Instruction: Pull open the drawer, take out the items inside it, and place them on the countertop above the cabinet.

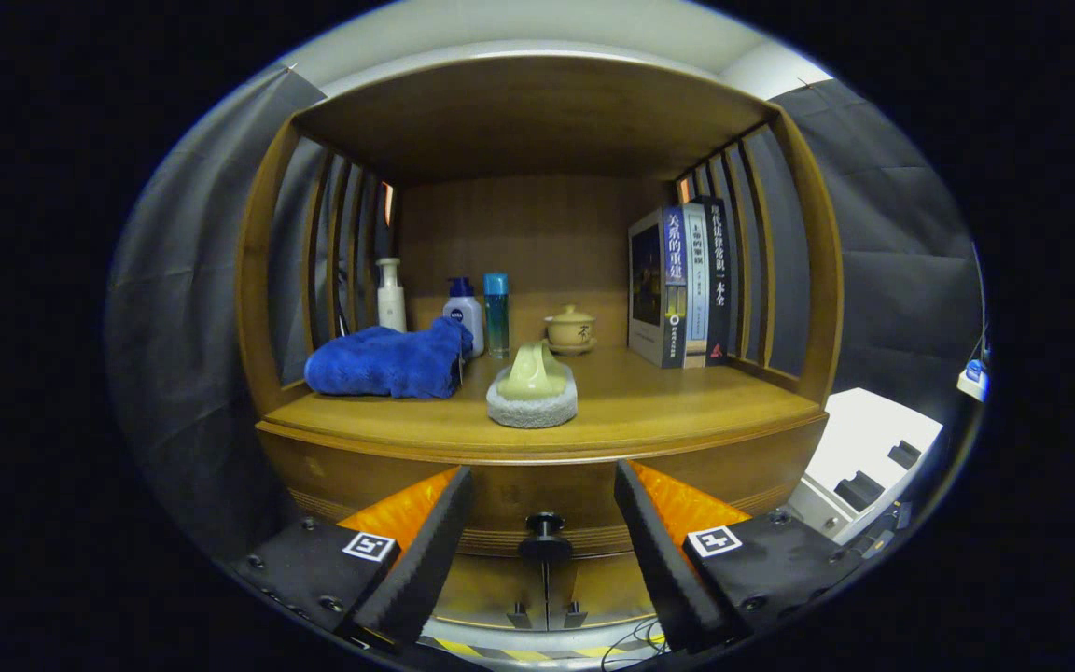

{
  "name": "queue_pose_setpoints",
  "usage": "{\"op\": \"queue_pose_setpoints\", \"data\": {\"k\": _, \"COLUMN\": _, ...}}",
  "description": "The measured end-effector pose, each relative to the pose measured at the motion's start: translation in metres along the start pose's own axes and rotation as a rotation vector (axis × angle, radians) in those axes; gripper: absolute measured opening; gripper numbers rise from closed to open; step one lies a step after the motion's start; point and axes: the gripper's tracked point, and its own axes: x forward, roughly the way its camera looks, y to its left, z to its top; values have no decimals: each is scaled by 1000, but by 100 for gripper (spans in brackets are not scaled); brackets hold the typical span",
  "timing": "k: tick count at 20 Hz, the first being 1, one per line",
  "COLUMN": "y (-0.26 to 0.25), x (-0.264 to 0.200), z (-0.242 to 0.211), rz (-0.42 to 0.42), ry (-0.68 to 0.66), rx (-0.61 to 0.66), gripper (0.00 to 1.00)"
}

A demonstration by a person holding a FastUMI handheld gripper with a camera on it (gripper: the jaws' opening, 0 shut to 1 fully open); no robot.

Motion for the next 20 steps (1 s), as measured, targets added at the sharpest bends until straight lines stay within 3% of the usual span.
{"op": "queue_pose_setpoints", "data": {"k": 12, "y": 3, "x": -129, "z": 72, "rz": 39, "ry": -128, "rx": -52, "gripper": 98}}
{"op": "queue_pose_setpoints", "data": {"k": 20, "y": 18, "x": -187, "z": 77, "rz": 46, "ry": -177, "rx": -100, "gripper": 98}}
